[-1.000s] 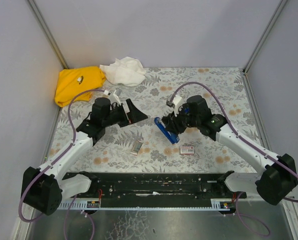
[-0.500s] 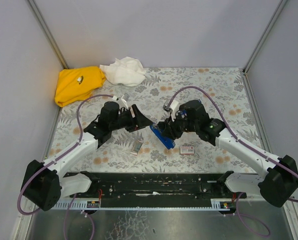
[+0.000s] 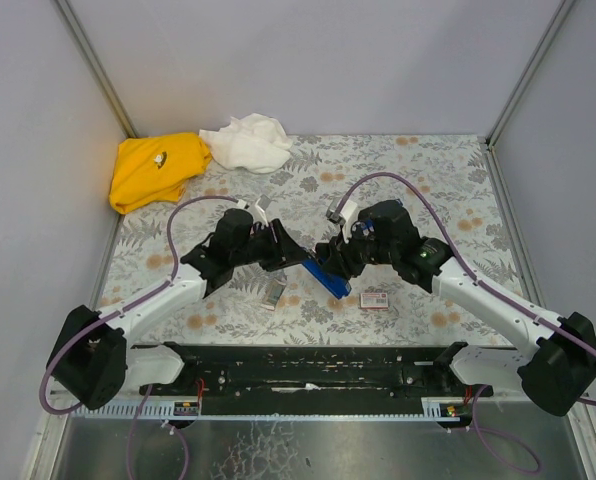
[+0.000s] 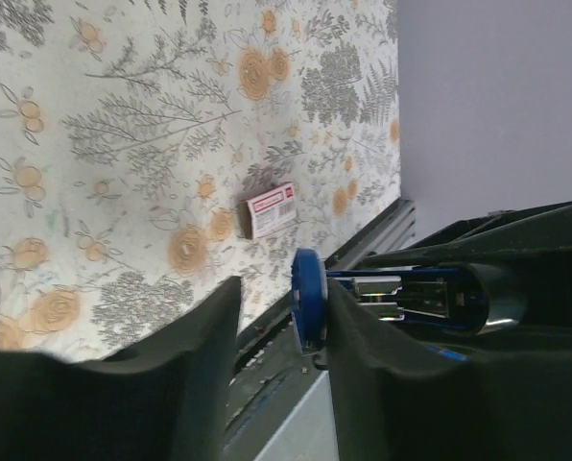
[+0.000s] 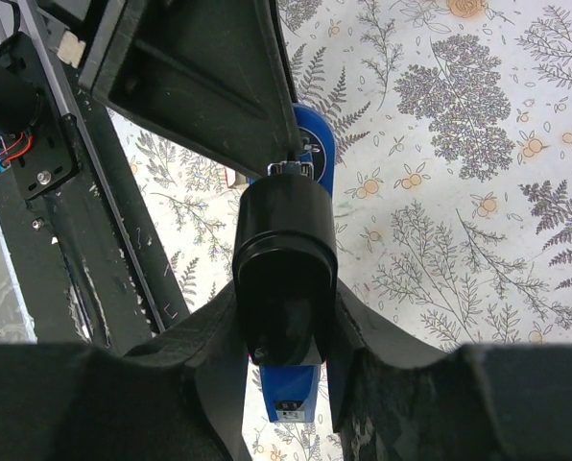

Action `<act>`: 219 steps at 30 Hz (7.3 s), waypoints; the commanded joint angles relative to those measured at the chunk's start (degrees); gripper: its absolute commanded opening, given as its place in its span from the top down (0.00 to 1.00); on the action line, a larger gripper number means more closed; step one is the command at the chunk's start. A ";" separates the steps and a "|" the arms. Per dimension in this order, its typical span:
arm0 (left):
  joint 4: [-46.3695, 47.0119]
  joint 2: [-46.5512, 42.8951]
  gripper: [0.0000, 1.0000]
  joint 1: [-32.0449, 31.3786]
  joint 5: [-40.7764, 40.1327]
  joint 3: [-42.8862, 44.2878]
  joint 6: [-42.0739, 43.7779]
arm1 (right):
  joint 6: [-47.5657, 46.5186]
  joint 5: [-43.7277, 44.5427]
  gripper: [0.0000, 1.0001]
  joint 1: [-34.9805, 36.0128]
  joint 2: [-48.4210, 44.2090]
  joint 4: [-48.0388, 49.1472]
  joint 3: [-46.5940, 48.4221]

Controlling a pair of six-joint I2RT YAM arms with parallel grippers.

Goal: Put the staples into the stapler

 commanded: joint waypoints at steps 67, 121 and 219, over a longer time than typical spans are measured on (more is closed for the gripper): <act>-8.32 6.40 1.00 -0.10 -19.31 12.14 18.79 | 42.84 56.04 0.06 17.66 14.58 -4.69 17.37; -8.65 2.07 1.00 4.21 -20.65 11.25 19.04 | 39.59 54.38 0.22 17.39 28.33 -4.57 31.78; 3.01 9.53 1.00 14.67 29.07 11.07 17.29 | 10.56 22.45 0.06 9.66 0.67 15.54 -4.23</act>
